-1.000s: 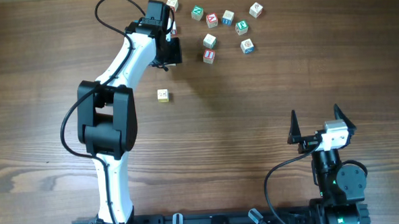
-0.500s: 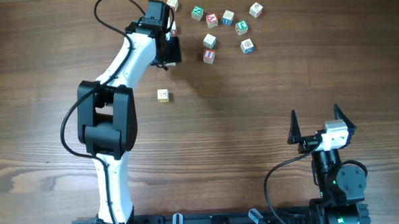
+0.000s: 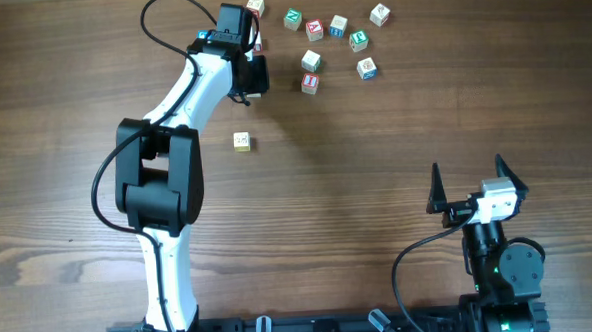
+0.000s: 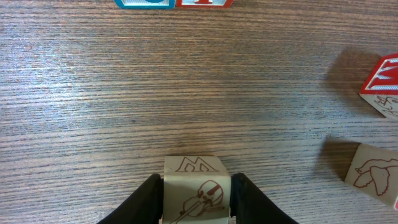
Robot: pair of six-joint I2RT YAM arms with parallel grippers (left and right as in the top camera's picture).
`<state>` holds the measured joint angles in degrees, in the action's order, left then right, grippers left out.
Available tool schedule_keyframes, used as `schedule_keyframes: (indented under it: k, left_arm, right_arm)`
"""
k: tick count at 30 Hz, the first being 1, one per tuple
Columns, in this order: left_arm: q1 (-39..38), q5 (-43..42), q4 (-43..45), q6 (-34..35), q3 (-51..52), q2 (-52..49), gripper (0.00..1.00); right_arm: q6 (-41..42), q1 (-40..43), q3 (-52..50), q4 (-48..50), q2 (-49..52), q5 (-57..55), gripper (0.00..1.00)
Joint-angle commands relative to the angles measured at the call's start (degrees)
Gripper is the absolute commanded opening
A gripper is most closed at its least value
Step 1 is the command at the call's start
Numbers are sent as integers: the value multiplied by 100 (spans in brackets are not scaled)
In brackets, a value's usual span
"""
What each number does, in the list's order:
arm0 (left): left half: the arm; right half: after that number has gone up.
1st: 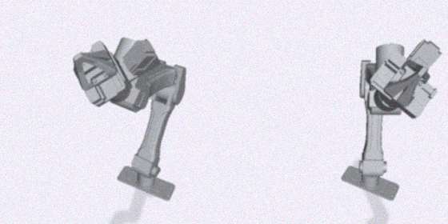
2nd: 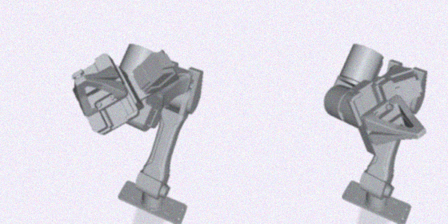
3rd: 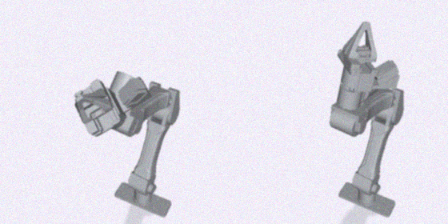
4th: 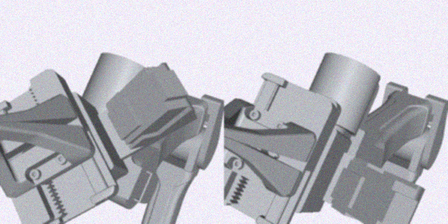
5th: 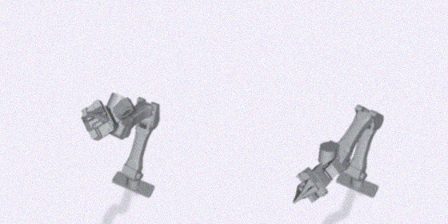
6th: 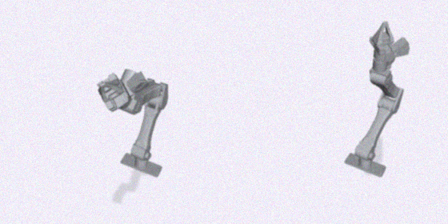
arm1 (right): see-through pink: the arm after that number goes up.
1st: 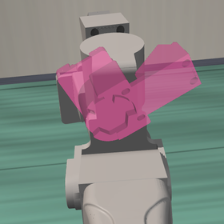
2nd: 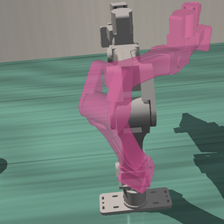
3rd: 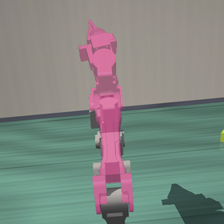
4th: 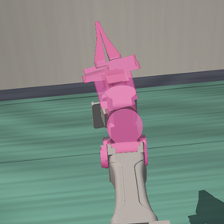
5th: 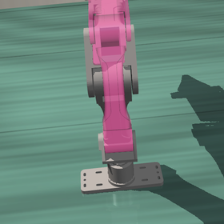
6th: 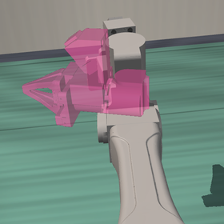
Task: Form a horizontal line
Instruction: 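Grasp a white block with a drawing using the left gripper, then carry the block beside the first placed block and lower it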
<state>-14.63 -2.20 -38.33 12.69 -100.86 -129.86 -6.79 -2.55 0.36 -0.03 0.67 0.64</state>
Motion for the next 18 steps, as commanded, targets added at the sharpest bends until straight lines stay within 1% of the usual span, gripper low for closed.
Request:
schedule_keyframes:
  k: [1, 2, 3, 5, 6, 7, 11, 13, 15, 18]
  left_arm:
    - [-15, 79, -44, -31, 48, -66, 34]
    - [-24, 76, -66, -31, 48, -66, 42]
    - [-26, 79, -87, -31, 48, -66, 45]
    - [-26, 79, -116, -31, 48, -66, 36]
    - [-26, 79, -116, -31, 48, -66, 34]
    - [-28, 76, -116, -31, 46, -66, 32]
    - [-20, 79, -136, -31, 35, 70, 33]
    - [-20, 81, -201, -31, 35, 437, 33]
    - [-20, 79, -365, -28, 35, 903, 28]
    - [0, 83, -898, -28, 35, 1753, 26]
  right_arm:
    - [-61, 26, -7, 20, -39, 76, 100]
    - [-59, 26, -7, 20, -39, 76, 100]
    - [-61, 26, -7, 20, -39, 74, 100]
    - [-59, 26, -7, 20, -39, 74, 100]
    - [-59, 26, -7, 22, -39, 76, 100]
    - [-61, 26, -7, 20, -39, 76, 100]
    - [-61, 26, -7, 20, -39, 76, 100]
    - [-61, 26, -7, 20, -39, 74, 99]
    - [-59, 26, -7, 22, -39, 74, 100]
    - [-59, 26, -7, 20, -39, 74, 100]
